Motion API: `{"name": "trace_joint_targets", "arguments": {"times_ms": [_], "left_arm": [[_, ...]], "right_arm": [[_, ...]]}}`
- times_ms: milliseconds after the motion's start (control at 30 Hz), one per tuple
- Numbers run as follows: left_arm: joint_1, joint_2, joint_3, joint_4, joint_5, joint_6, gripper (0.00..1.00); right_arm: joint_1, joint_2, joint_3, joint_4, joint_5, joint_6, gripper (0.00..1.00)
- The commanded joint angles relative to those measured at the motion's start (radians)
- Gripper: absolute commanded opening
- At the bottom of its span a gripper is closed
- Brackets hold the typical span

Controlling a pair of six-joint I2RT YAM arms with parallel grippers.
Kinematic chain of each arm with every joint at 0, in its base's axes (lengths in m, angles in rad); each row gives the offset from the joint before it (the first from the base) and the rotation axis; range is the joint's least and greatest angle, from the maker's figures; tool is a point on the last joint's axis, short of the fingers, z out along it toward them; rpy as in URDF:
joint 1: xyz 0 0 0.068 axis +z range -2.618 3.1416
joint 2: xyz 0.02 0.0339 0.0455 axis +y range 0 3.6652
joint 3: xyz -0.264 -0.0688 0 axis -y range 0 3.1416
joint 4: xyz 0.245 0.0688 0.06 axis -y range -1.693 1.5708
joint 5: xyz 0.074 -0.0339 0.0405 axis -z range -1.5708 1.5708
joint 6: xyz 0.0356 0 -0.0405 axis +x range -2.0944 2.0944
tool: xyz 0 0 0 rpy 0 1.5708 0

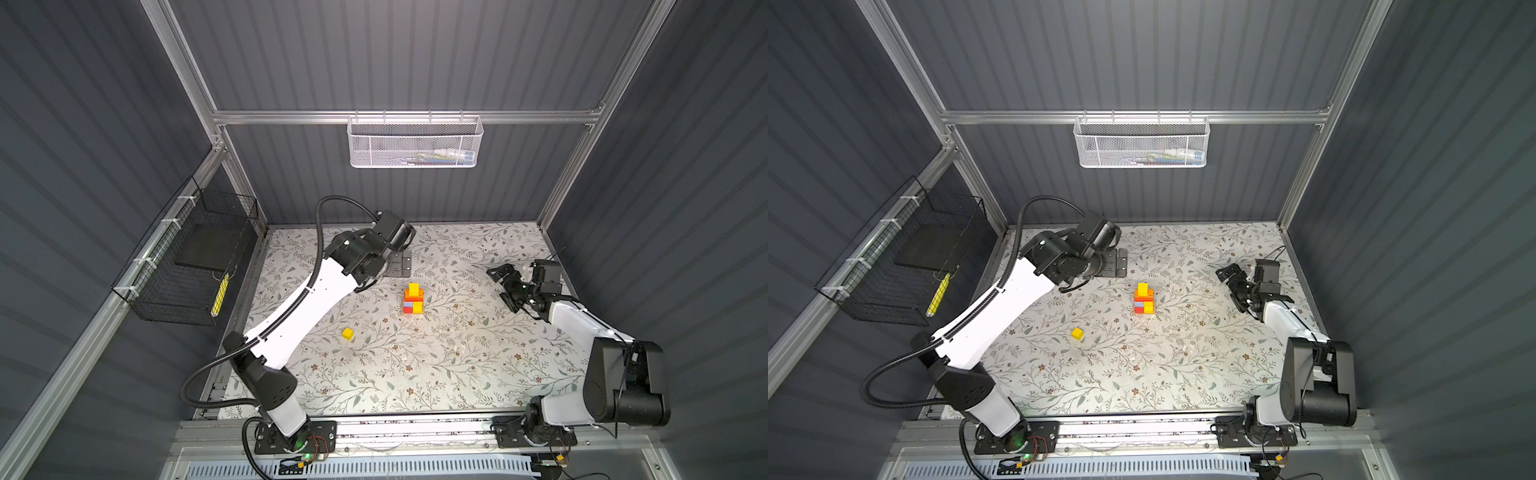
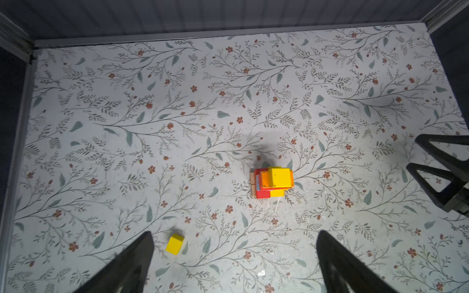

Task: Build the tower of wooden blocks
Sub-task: 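Move the left gripper over the small yellow cube nearer the robot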

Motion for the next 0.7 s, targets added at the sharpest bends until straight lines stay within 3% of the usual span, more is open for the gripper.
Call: {"name": "trace_joint_targets", "arguments": {"times_ms": [0, 333, 567, 667], "left_arm": [[0.011, -0.046, -0.117, -0.045, -0.072, -0.003, 1.0], [0.075, -0.132, -0.521, -0.038, 0.015, -0.126, 0.91], [0.178, -0.125, -0.707, 0.067, 0.142, -0.189, 0.91], [0.201, -0.102, -0.753, 0.119, 0.158, -0.183, 0.83]], "right_arm": [[0.003, -0.011, 0.015, 0.007, 0.011, -0.02, 0.99], [0.003, -0.022, 0.008, 0.008, 0.021, -0.016, 0.99], [0.003, -0.019, 0.007, 0.007, 0.023, -0.017, 0.99], [0.003, -0.017, 0.008, 0.007, 0.023, -0.016, 0.99]]}}
